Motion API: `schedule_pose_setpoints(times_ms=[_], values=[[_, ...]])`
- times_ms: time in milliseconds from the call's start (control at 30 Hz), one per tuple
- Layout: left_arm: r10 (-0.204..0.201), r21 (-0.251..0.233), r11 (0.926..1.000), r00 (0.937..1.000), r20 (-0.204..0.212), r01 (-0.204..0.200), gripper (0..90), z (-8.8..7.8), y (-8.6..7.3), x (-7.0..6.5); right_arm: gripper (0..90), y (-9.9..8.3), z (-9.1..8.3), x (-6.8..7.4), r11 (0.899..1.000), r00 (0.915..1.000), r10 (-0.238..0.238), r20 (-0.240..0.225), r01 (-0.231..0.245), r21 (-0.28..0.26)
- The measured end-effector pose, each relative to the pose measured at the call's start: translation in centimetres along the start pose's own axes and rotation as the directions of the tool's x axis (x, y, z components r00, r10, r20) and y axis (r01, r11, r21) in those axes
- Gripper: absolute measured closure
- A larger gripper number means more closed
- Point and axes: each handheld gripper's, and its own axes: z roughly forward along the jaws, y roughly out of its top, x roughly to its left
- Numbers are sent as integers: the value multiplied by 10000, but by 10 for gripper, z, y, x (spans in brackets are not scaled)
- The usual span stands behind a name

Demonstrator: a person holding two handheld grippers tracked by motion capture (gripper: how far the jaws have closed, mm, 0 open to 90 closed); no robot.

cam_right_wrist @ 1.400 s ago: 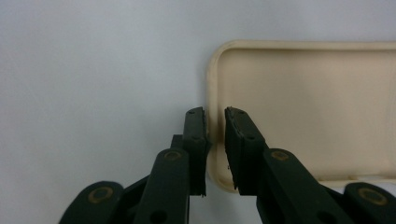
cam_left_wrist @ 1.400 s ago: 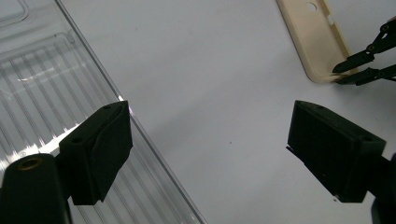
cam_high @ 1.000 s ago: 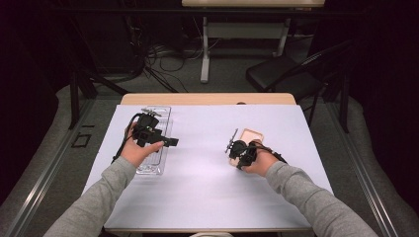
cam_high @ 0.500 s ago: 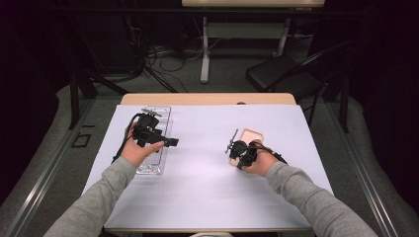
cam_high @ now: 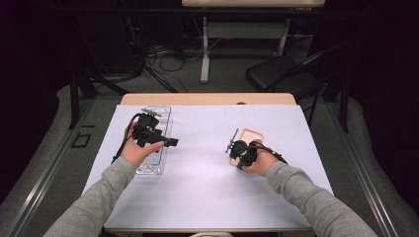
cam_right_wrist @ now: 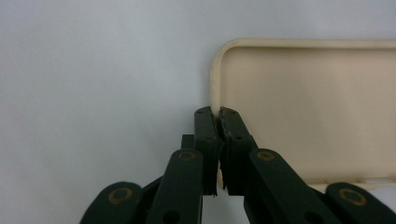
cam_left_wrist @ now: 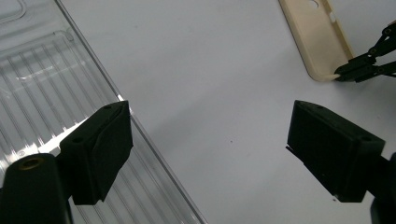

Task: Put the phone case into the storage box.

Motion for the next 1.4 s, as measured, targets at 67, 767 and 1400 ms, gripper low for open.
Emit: schedule_pose_setpoints(times_ms=[67,767,1400], values=[[-35,16,10000,10000,5,35,142,0,0,0,874,0,0,0,10000,10000,61,-51,-61,31],[-32,16,10000,10000,-13,32,142,2,0,-1,881,-1,0,1,9996,9995,277,-119,-278,-95],[-44,-20,10000,10000,-9,44,145,2,0,-1,883,-2,-7,4,9994,9997,228,53,-227,-252]])
